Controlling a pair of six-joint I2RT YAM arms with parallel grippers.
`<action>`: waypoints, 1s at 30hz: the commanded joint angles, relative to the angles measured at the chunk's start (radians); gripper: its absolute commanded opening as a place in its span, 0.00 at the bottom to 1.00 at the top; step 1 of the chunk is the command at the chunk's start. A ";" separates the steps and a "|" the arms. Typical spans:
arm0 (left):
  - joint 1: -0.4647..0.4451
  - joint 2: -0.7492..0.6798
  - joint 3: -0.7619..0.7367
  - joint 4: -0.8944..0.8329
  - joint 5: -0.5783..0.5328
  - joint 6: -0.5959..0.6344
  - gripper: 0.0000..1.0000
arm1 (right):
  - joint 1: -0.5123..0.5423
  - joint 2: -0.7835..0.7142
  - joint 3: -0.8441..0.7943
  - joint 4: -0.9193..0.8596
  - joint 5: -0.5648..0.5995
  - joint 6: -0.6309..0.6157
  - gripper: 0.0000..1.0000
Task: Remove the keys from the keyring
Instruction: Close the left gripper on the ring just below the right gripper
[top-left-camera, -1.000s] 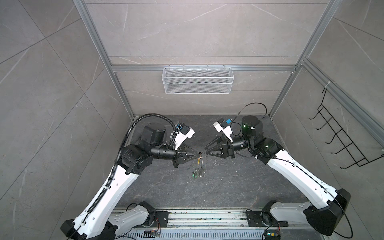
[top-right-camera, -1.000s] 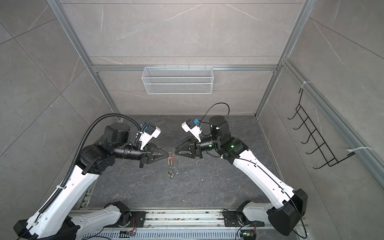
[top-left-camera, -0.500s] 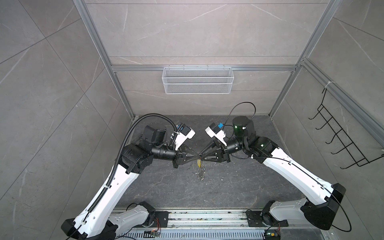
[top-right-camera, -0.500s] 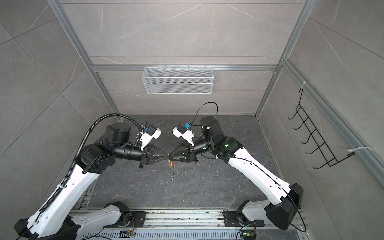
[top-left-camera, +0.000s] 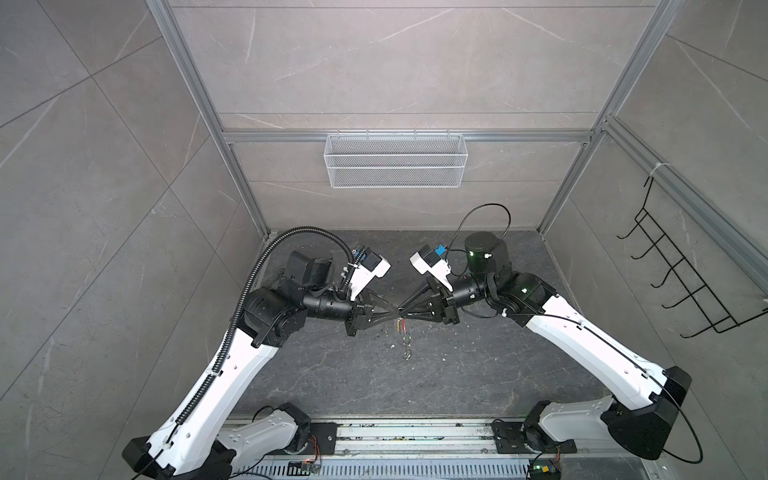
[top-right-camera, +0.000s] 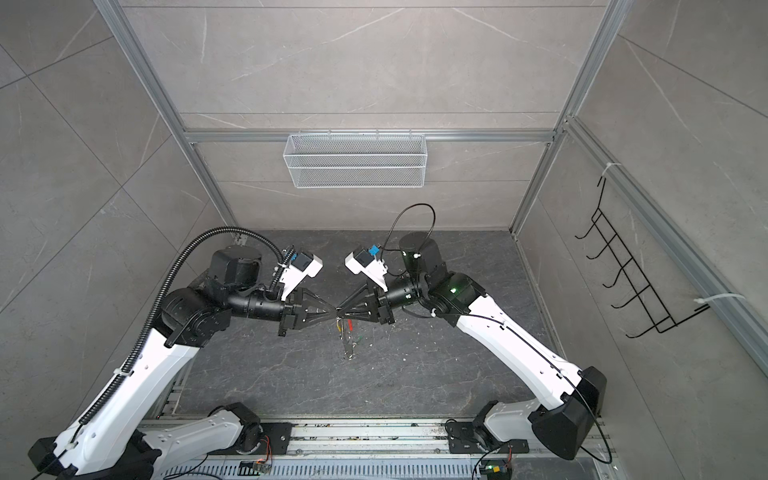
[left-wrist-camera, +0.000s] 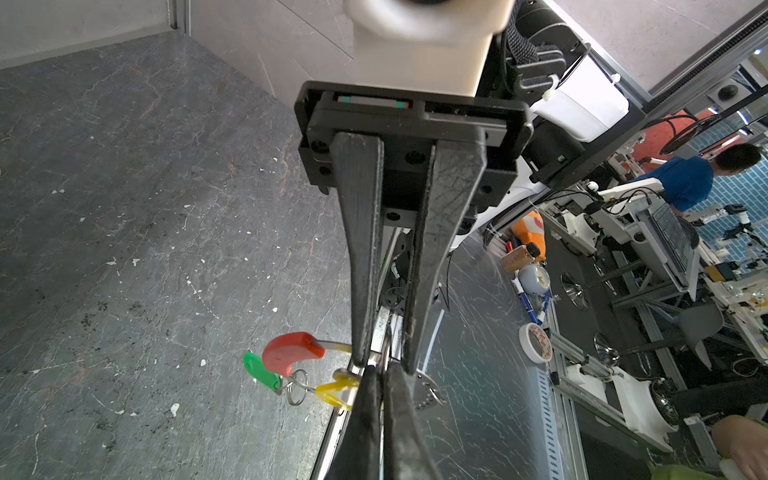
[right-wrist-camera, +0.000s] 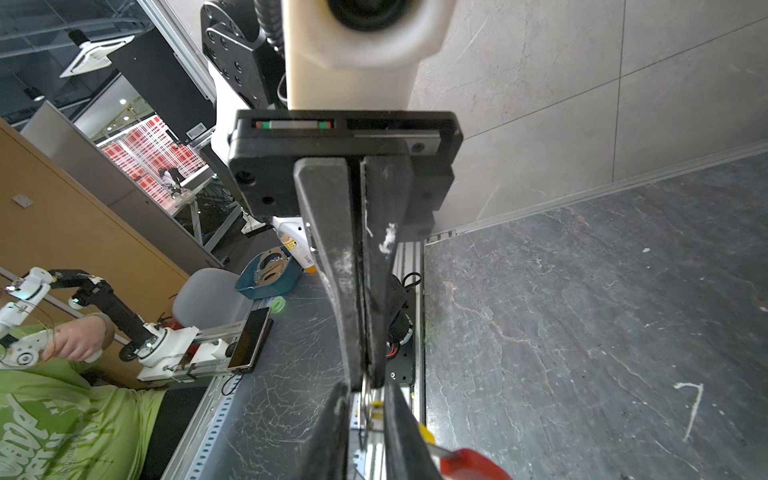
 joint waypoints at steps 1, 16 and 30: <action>0.002 -0.003 0.032 0.014 0.043 0.024 0.00 | 0.008 -0.008 0.019 0.009 0.013 0.004 0.12; 0.003 -0.067 -0.019 0.087 -0.049 -0.058 0.20 | 0.007 -0.054 -0.011 0.051 0.085 0.022 0.00; -0.001 -0.320 -0.371 0.546 -0.322 -0.218 0.30 | -0.002 -0.098 -0.023 0.100 0.152 0.059 0.00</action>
